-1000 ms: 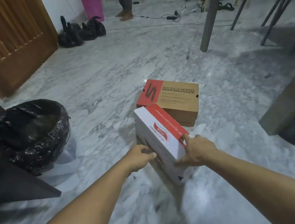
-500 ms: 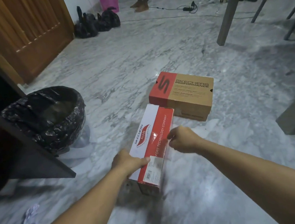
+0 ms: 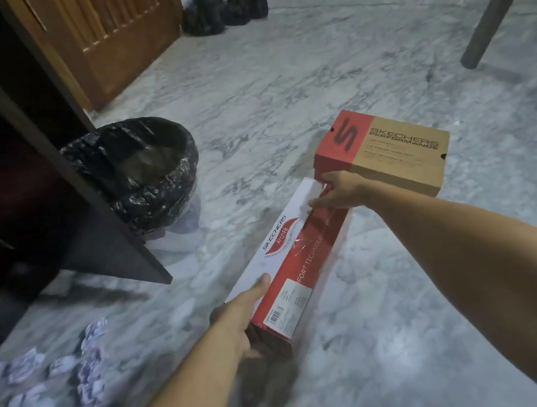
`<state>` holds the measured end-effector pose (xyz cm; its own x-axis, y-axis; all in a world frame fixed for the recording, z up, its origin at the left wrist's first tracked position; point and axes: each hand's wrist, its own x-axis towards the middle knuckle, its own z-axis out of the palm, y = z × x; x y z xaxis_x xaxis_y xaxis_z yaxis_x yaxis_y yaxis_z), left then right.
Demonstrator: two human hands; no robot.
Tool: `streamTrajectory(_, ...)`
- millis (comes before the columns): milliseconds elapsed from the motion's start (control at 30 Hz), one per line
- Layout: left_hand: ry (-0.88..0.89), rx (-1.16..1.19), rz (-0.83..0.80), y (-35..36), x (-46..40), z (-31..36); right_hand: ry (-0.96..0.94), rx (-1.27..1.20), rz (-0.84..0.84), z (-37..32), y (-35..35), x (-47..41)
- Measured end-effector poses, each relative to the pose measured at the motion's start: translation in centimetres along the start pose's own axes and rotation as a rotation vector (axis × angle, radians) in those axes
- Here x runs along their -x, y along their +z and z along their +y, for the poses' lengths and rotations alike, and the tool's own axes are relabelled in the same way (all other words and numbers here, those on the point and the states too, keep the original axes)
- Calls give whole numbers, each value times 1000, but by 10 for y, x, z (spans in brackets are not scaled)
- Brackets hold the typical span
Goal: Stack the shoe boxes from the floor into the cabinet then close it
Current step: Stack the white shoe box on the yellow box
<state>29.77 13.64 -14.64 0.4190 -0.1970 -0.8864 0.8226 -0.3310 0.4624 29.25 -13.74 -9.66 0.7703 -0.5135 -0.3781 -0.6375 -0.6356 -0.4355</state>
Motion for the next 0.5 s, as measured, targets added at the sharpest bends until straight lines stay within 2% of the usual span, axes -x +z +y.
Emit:
streamTrajectory(133, 38, 44, -8, -18, 0, 2, 45, -32, -65, -16, 8, 6)
streamTrajectory(233, 88, 59, -15, -39, 5, 1, 120, -182, -129, -23, 12, 23)
streamTrajectory(500, 316, 126, 86, -96, 66, 2, 152, -486, -114, -44, 7, 88)
